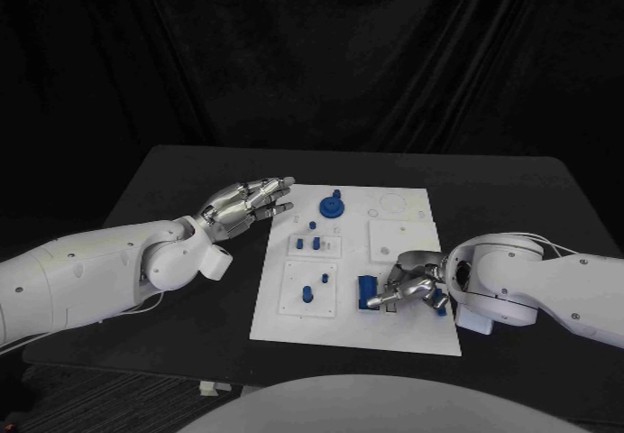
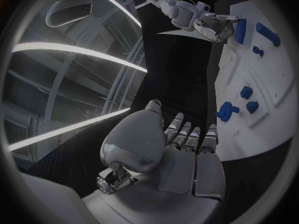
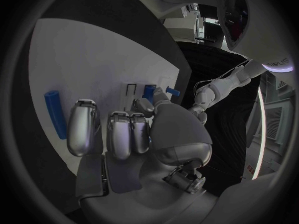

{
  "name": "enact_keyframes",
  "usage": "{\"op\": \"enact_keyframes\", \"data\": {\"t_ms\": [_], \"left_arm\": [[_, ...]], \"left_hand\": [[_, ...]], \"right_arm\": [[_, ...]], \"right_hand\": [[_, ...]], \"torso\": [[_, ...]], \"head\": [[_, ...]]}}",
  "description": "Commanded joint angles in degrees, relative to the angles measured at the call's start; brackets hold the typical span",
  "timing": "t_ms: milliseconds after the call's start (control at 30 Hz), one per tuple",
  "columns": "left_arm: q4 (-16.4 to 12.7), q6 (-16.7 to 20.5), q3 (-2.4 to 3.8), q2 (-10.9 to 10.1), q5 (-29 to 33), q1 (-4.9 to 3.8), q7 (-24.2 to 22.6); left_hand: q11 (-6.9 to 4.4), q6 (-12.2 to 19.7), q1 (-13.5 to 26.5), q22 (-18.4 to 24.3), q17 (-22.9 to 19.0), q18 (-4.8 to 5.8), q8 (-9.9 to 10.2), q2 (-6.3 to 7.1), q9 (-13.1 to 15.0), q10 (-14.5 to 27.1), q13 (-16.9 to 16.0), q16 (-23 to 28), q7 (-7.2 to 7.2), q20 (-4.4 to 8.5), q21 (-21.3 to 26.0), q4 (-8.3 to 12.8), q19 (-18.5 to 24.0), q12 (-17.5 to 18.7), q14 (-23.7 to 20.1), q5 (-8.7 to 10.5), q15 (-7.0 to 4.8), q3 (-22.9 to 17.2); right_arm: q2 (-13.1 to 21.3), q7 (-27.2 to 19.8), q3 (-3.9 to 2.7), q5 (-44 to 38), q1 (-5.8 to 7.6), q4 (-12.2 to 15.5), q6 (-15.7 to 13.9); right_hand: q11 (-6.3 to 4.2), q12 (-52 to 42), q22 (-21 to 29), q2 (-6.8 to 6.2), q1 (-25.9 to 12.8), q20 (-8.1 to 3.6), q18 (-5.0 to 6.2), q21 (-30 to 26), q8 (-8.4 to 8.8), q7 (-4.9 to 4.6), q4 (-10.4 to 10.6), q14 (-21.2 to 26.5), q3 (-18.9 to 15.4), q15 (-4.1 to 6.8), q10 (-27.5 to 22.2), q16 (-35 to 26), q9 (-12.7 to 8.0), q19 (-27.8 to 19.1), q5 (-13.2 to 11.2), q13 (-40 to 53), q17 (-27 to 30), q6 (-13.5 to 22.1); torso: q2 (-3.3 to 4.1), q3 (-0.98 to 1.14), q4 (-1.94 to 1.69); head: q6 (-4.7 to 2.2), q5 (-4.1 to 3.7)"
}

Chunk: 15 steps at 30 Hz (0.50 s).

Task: Assemble the parts on the task board

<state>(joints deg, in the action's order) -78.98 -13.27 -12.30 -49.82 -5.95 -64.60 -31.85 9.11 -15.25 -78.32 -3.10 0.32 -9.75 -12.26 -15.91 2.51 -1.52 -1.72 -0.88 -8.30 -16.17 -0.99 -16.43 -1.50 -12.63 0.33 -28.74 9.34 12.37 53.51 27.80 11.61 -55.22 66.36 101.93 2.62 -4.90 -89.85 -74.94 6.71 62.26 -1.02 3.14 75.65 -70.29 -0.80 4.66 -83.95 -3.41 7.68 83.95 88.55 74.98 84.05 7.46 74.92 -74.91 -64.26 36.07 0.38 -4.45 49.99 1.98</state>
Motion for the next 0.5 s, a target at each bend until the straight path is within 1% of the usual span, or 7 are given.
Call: {"op": "enact_keyframes", "data": {"t_ms": [33,267,333,367,433,467,500], "left_arm": [[-0.02,-1.03,0.05,0.07,-0.06,0.13,-0.53],[0.04,-1.12,0.05,0.07,-0.06,0.13,-0.47],[0.06,-1.15,0.05,0.06,-0.06,0.14,-0.44],[0.09,-1.19,0.05,0.07,-0.06,0.14,-0.42],[0.14,-1.25,0.05,0.10,-0.06,0.15,-0.38],[0.15,-1.28,0.05,0.11,-0.06,0.15,-0.37],[0.16,-1.31,0.05,0.12,-0.06,0.16,-0.35]], "left_hand": [[0.36,-0.39,-0.25,-0.01,0.06,-0.56,-0.03,-0.21,0.09,-0.10,-0.05,-0.28,-1.10,-0.26,-0.31,0.05,-0.06,-0.30,0.03,-0.32,0.25,-0.32],[0.39,-0.39,-0.51,-0.02,0.07,-0.55,-0.01,-0.18,0.08,-0.09,-0.04,-0.30,-1.12,-0.27,-0.33,0.16,-0.08,-0.29,0.03,-0.53,0.28,-0.46],[0.39,-0.39,-0.51,-0.02,0.07,-0.55,-0.01,-0.18,0.08,-0.09,-0.04,-0.30,-1.12,-0.27,-0.33,0.16,-0.08,-0.29,0.03,-0.53,0.28,-0.46],[0.39,-0.39,-0.51,-0.02,0.07,-0.55,-0.01,-0.18,0.08,-0.09,-0.04,-0.30,-1.12,-0.27,-0.33,0.16,-0.08,-0.29,0.03,-0.53,0.28,-0.46],[0.40,-0.40,-0.55,-0.04,0.06,-0.55,-0.01,-0.18,0.08,-0.10,-0.05,-0.29,-1.12,-0.27,-0.33,0.17,-0.09,-0.31,0.02,-0.57,0.28,-0.49],[0.40,-0.40,-0.55,-0.04,0.06,-0.55,-0.01,-0.18,0.08,-0.10,-0.05,-0.29,-1.12,-0.27,-0.33,0.17,-0.09,-0.31,0.02,-0.57,0.28,-0.49],[0.41,-0.40,-0.59,-0.04,0.06,-0.55,-0.01,-0.17,0.09,-0.10,-0.05,-0.30,-1.13,-0.27,-0.33,0.19,-0.09,-0.32,0.02,-0.60,0.28,-0.51]], "right_arm": [[0.25,1.84,0.31,-0.45,-0.53,0.15,0.91],[1.75,0.73,0.31,-0.45,-0.57,1.59,-1.17],[2.36,0.25,0.30,-0.28,-0.55,2.14,-2.18],[2.81,-0.04,0.30,0.16,-0.49,2.54,-2.84],[3.51,-0.45,0.29,1.55,-0.17,3.08,-3.75],[3.82,-0.62,0.29,2.46,0.12,3.27,-4.15],[4.20,-0.81,0.29,3.66,0.58,3.48,-4.58]], "right_hand": [[-0.33,-0.15,-10.87,1.88,3.31,-0.52,0.01,-0.29,-1.33,2.35,-0.54,-5.21,-0.22,0.42,6.05,-0.13,7.75,1.32,-0.39,15.08,-10.57,-1.76],[-0.24,-0.15,-10.90,-0.11,3.15,-0.47,-0.01,-0.21,0.38,2.26,-1.24,-5.23,-1.41,0.37,6.05,-0.10,7.09,1.36,-1.93,15.08,-10.64,-0.08],[-0.21,-0.15,-10.87,-0.41,2.49,-0.44,0.00,-0.29,3.46,2.21,-0.90,-5.24,-1.97,0.35,6.05,-0.08,5.78,1.34,-2.38,15.08,-10.68,3.08],[-0.20,-0.15,-10.89,-0.47,2.07,-0.41,-0.01,-0.24,5.55,2.20,-0.63,-5.27,-2.28,0.34,6.05,-0.03,4.83,1.36,-2.39,15.08,-10.83,4.88],[-0.18,-0.15,-10.88,-0.50,1.78,-0.41,0.00,-0.28,7.87,2.18,-0.43,-5.29,-2.55,0.31,6.05,0.02,3.70,1.35,-2.37,15.08,-10.95,6.66],[-0.15,-0.15,-10.89,-0.58,1.34,-0.39,0.00,-0.27,11.73,2.14,-0.12,-5.30,-2.99,0.30,6.05,0.05,1.69,1.36,-2.33,15.08,-11.03,9.29],[-0.15,-0.15,-10.90,-0.51,1.15,-0.36,-0.01,-0.23,13.32,2.09,0.06,-5.32,-3.15,0.29,6.05,0.08,0.79,1.38,-2.23,15.08,-11.09,10.11]], "torso": [[0.01,0.00,0.00],[0.00,0.00,0.00],[0.00,0.00,0.00],[0.00,0.00,0.00],[0.00,0.00,-0.01],[-0.01,0.00,-0.01],[0.00,0.00,0.00]], "head": [[0.01,-0.01],[0.01,0.24],[0.01,0.30],[0.01,0.34],[0.01,0.34],[0.01,0.35],[0.01,0.39]]}}
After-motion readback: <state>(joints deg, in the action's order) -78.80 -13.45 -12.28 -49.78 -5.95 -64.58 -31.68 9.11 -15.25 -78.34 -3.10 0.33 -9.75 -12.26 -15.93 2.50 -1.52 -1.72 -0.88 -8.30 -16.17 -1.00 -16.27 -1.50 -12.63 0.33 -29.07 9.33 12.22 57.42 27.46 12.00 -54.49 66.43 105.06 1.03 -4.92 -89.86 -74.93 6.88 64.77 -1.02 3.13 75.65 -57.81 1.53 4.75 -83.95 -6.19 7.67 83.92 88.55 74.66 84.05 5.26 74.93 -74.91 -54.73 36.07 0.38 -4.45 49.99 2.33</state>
